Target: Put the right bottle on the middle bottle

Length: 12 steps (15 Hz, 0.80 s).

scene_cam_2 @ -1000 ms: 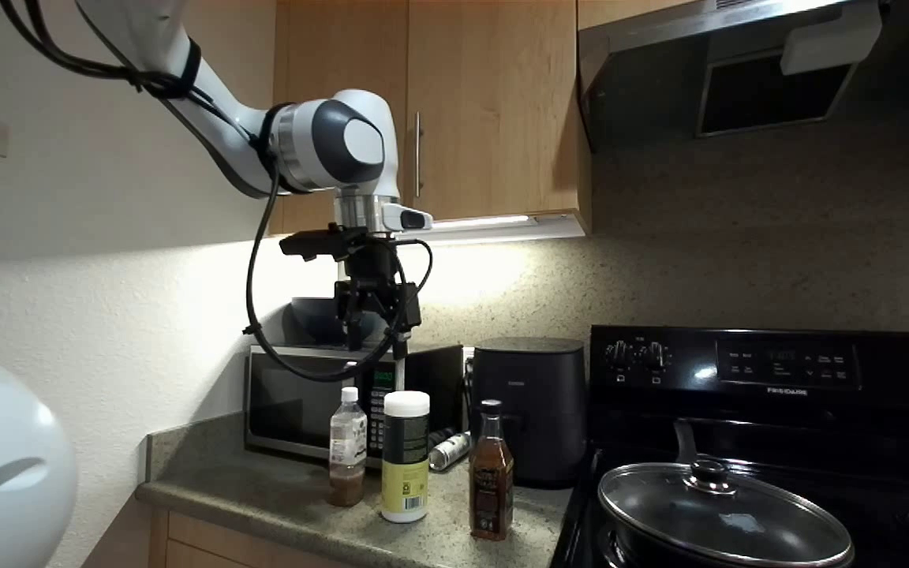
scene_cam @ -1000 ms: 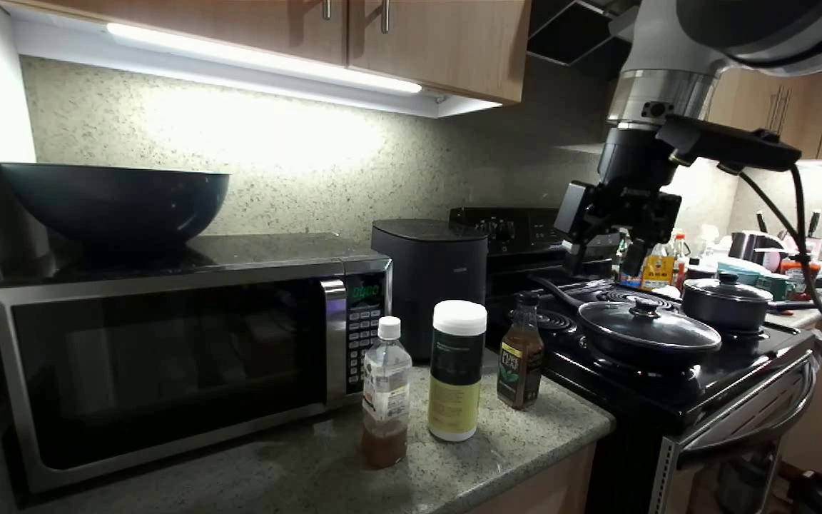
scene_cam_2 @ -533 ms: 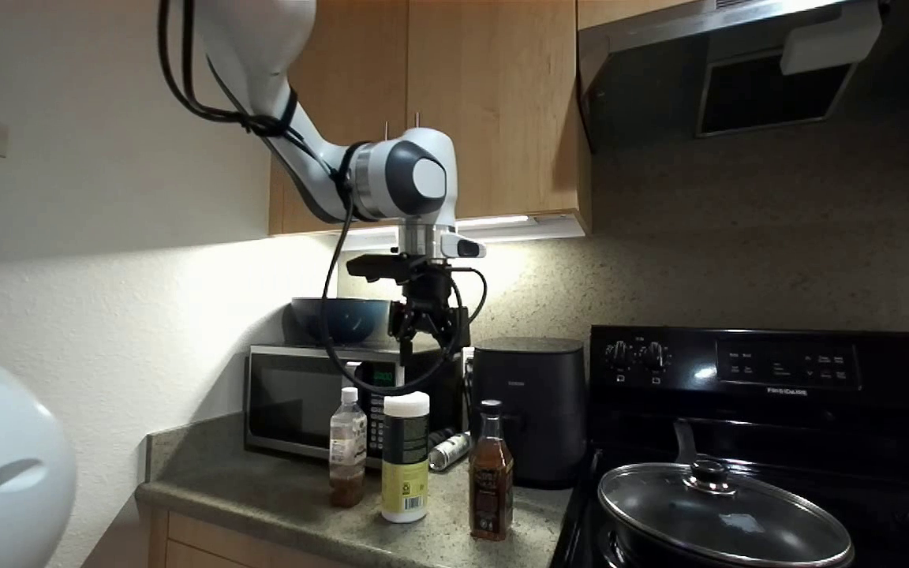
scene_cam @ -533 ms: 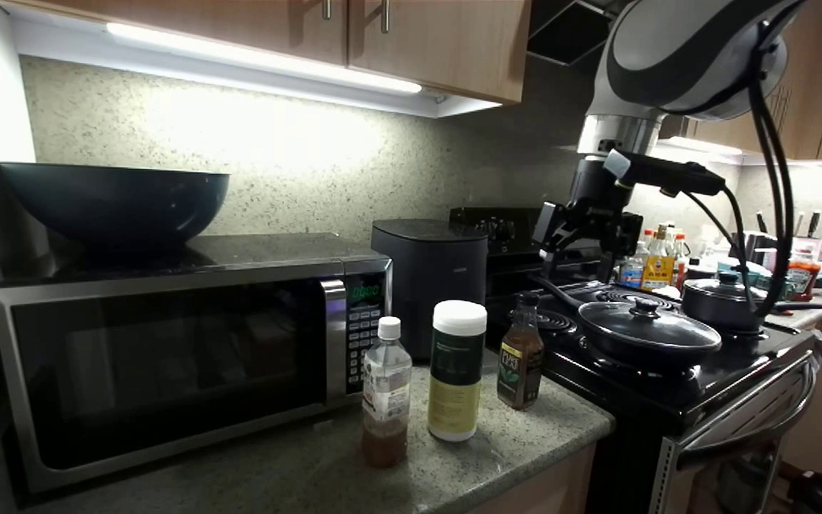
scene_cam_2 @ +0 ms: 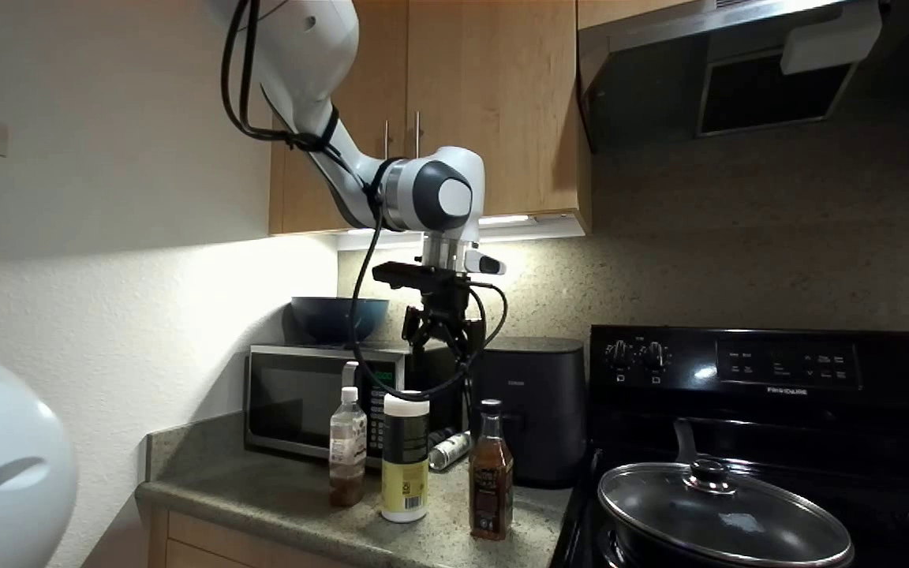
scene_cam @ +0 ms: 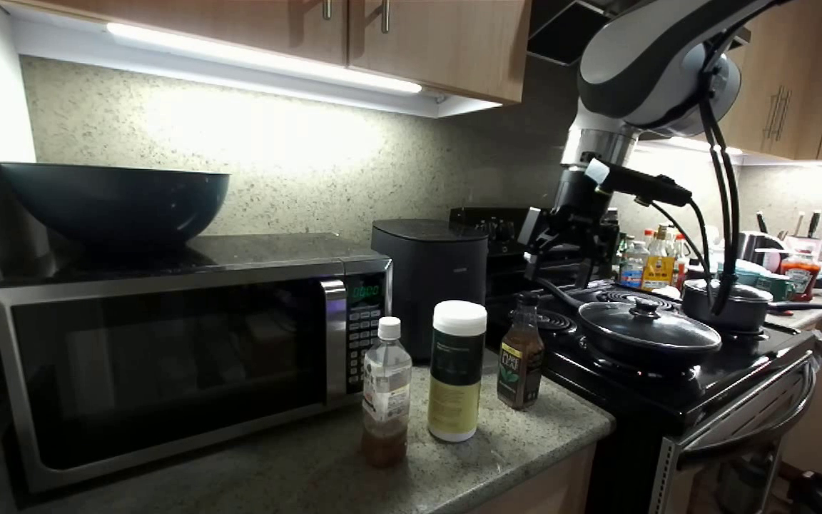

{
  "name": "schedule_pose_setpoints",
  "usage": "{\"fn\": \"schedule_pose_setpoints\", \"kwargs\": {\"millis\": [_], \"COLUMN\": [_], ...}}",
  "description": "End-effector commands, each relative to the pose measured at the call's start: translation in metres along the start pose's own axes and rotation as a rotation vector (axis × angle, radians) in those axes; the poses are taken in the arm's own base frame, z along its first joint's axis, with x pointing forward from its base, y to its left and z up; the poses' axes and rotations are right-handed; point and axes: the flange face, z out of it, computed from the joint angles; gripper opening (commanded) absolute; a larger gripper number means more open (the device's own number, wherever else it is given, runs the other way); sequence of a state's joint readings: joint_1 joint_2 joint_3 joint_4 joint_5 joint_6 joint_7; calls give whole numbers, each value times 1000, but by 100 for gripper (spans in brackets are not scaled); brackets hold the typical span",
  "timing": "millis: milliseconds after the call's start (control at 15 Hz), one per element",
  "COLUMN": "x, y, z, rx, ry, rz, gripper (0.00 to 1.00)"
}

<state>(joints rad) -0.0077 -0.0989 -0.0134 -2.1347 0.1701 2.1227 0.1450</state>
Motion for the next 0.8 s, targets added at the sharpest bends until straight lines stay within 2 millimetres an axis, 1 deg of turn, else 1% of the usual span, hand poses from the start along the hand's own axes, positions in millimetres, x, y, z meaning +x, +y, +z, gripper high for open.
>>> {"fn": "schedule_pose_setpoints", "kwargs": {"millis": [0, 400, 533, 600, 667, 733], "x": [7, 51, 68, 74, 79, 66], "y": [4, 37, 42, 41, 36, 41], "z": [4, 20, 24, 24, 25, 24], "rx": [-2, -12, -22, -20, -17, -18], "ry": [0, -3, -4, -4, -10, -2], "rz": [11, 71, 73, 76, 84, 88], "gripper": [100, 100, 100, 100, 100, 100]}}
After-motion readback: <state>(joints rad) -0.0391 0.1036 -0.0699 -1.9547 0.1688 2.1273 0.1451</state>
